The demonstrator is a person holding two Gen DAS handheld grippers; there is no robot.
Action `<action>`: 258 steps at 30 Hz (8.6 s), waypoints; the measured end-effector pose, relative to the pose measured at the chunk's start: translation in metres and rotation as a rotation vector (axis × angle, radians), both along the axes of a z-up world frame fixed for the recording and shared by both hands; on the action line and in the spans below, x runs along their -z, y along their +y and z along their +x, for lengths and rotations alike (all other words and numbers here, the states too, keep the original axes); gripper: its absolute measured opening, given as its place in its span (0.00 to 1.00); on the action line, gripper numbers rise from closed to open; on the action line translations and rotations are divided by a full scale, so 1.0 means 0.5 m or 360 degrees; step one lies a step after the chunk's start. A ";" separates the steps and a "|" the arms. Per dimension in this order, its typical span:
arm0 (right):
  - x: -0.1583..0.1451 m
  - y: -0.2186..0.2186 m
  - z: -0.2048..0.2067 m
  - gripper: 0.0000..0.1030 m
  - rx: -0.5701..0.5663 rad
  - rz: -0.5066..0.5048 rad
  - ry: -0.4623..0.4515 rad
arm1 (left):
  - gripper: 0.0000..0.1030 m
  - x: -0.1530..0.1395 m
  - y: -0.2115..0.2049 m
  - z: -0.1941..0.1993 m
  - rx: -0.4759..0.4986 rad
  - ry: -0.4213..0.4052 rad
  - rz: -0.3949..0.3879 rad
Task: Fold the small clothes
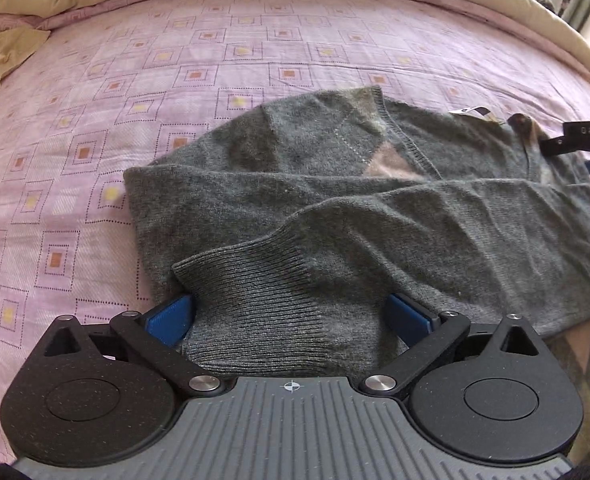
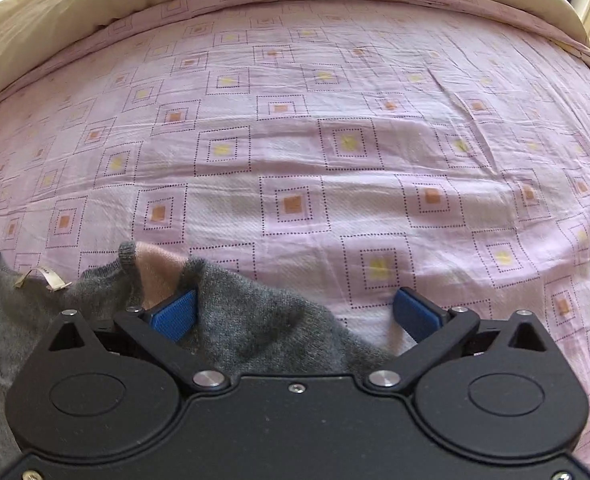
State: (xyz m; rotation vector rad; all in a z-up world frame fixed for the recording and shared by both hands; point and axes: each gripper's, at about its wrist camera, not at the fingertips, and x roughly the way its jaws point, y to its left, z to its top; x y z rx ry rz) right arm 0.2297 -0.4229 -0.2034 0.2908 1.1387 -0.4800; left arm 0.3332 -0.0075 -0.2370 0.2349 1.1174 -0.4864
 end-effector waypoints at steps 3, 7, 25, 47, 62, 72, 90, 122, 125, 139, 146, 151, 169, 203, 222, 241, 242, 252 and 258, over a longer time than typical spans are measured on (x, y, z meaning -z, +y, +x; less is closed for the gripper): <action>-0.021 -0.010 -0.017 0.99 0.0000 0.0014 -0.0017 | 1.00 -0.001 0.000 -0.006 -0.0001 -0.0038 -0.0005; -0.087 0.010 -0.071 0.99 0.0035 -0.0043 -0.0175 | 1.00 -0.001 0.003 -0.014 0.0004 -0.0076 -0.0019; -0.090 0.190 -0.430 0.99 -0.0092 0.0193 0.0147 | 0.99 -0.012 0.198 -0.075 -0.0298 0.0178 -0.0026; -0.060 0.337 -0.608 1.00 -0.0061 0.0146 0.0240 | 1.00 -0.008 0.288 -0.319 0.0163 0.0120 0.0057; -0.054 0.399 -0.671 0.99 -0.0113 -0.0002 0.0117 | 0.85 -0.018 0.281 -0.318 0.0004 0.0049 0.0034; -0.116 0.425 -0.789 0.99 -0.0272 0.0120 -0.0067 | 0.79 -0.051 0.336 -0.461 -0.0003 0.0082 -0.0025; -0.077 0.405 -0.814 1.00 -0.0385 0.0531 -0.0174 | 0.75 -0.012 0.281 -0.553 0.0060 0.0115 -0.0004; -0.062 0.364 -0.805 0.72 -0.0340 0.0874 -0.0305 | 0.52 -0.019 0.296 -0.557 -0.0047 0.0162 -0.0179; -0.056 0.354 -0.798 0.47 -0.0291 0.0892 -0.0279 | 0.38 -0.021 0.303 -0.553 -0.0093 0.0164 -0.0174; -0.126 0.330 -0.764 0.16 -0.0321 0.1015 -0.0322 | 0.04 -0.109 0.335 -0.532 -0.0228 0.0167 -0.0424; -0.237 0.278 -0.695 0.16 -0.0279 0.0996 -0.0582 | 0.04 -0.236 0.333 -0.453 -0.0297 0.0000 -0.0681; -0.291 0.222 -0.599 0.16 -0.0222 0.0936 -0.0774 | 0.04 -0.309 0.296 -0.353 -0.0289 -0.0165 -0.0801; -0.140 0.049 -0.189 0.16 0.0203 0.0750 -0.0675 | 0.05 -0.208 0.073 0.058 -0.0192 -0.0207 -0.0628; -0.045 0.238 -0.152 0.65 -0.0440 0.0028 -0.0040 | 0.39 -0.051 0.063 -0.034 0.0083 -0.0071 -0.0076; -0.051 0.263 -0.271 0.93 -0.0251 0.0057 0.0098 | 0.92 -0.034 0.011 -0.049 0.0231 -0.0057 -0.0069; -0.013 0.280 -0.328 1.00 -0.0255 0.0039 0.0148 | 1.00 -0.023 -0.014 -0.049 0.0190 -0.0079 0.0019; -0.015 0.281 -0.331 1.00 -0.0255 0.0035 0.0139 | 1.00 -0.023 -0.016 -0.048 0.0186 -0.0071 0.0028; -0.016 0.284 -0.349 1.00 -0.0334 0.0021 0.0064 | 1.00 -0.030 -0.049 -0.011 0.0167 0.0139 0.0184; -0.018 0.283 -0.363 1.00 -0.0446 0.0029 0.0027 | 0.98 -0.048 -0.064 -0.011 0.0093 0.0196 0.0255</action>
